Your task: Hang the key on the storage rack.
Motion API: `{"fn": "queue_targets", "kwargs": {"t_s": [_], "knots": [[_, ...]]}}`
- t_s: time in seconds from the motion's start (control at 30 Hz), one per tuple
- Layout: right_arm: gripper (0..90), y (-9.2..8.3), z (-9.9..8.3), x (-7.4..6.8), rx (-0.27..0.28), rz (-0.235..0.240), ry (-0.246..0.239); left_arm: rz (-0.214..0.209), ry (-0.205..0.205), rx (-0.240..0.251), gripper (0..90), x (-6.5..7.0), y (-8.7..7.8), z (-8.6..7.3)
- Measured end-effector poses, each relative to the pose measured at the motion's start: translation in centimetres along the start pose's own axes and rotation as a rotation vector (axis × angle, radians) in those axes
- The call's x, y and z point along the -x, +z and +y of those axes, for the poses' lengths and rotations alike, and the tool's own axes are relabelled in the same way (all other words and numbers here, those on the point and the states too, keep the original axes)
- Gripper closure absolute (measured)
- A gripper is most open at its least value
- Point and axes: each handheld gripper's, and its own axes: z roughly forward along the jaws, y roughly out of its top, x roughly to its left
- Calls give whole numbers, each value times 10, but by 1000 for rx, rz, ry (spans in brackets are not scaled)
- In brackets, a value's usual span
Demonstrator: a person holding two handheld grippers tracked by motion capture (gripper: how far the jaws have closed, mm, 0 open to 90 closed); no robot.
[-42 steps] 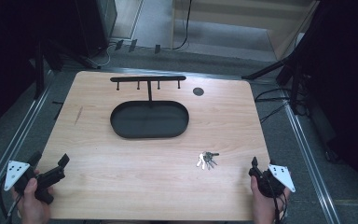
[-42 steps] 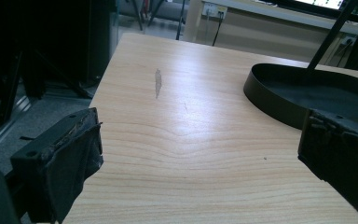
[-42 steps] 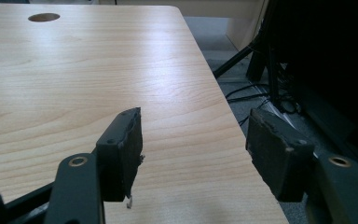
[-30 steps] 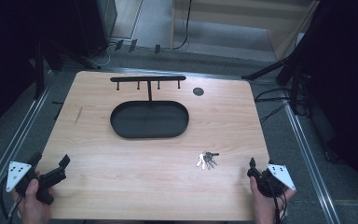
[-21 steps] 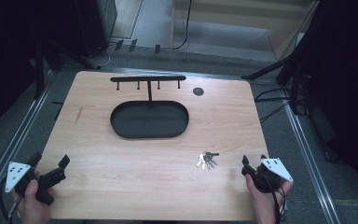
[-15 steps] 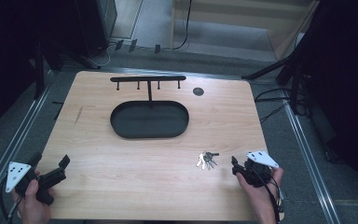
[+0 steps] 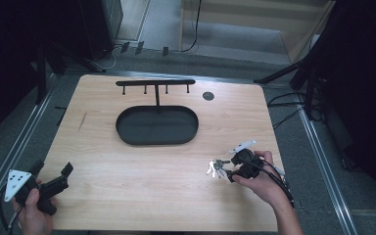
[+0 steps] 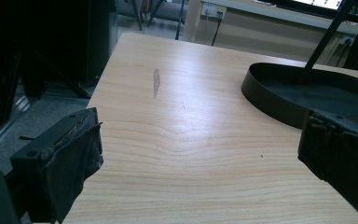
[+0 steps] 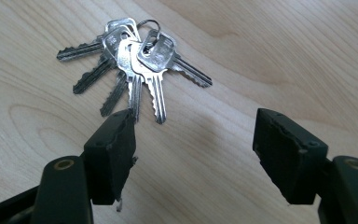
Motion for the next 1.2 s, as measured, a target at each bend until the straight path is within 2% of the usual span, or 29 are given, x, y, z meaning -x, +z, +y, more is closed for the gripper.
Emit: {"fn": "queue_targets", "kwargs": {"t_s": [0.03, 0.07, 0.1, 0.17, 0.23, 0.27, 0.3, 0.37, 0.4, 0.47, 0.67, 0.83, 0.87, 0.9, 0.93, 0.97, 1.0, 1.03, 1.13, 1.17, 1.2], "knots": [[277, 1, 5, 0, -18, 12, -12, -1, 0, 0, 0, 0, 0, 0], [254, 2, 15, -2, -47, 54, -52, -1, 0, -1, 0, 0, 0, 0], [254, 2, 15, -2, -47, 54, -52, -2, 1, -2, 0, 0, 0, 0], [227, 3, 24, -4, -72, 74, -104, -1, 5, -6, 0, 0, 1, 0], [225, 8, 36, -8, -102, 85, -198, -6, 3, -6, 0, 1, 1, 0], [225, 8, 36, -8, -102, 85, -198, -6, 6, -6, 0, 1, 1, 0], [229, 13, 41, -9, -124, 87, -229, -6, 5, -6, 0, 1, 1, 0], [229, 15, 44, -9, -135, 95, -236, -8, 5, -8, 0, 1, 1, 0], [227, 19, 47, -9, -152, 122, -243, -10, 3, -11, 0, 0, 1, 0], [223, 21, 48, -9, -158, 131, -248, -11, 1, -11, 0, 0, 1, 0], [220, 32, 49, -10, -175, 149, -277, -15, 0, -17, 0, 0, 2, 1], [238, 36, 48, -6, -197, 157, -270, -19, -2, -16, 0, 0, 2, 1], [331, 36, 48, -4, -194, 177, -257, -19, -3, -17, 0, 0, 2, 1], [331, 36, 48, -4, -194, 177, -257, -19, -2, -19, 0, 0, 2, 1], [373, 35, 47, -3, -194, 182, -263, -20, -3, -20, 0, 0, 2, 1], [427, 34, 47, -3, -197, 179, -262, -21, -3, -22, 0, 0, 2, 1], [543, 33, 48, 0, -202, 164, -253, -21, -1, -22, 0, 0, 2, 1], [543, 33, 48, 0, -202, 164, -253, -21, -1, -22, 0, 0, 2, 1], [711, 33, 47, 4, -210, 133, -232, -21, -2, -22, 0, 0, 2, 1], [769, 32, 47, 6, -213, 140, -213, -24, -4, -24, 0, -1, 2, 1], [857, 30, 47, 10, -210, 189, -179, -23, -5, -24, 0, 0, 3, 1]]}}
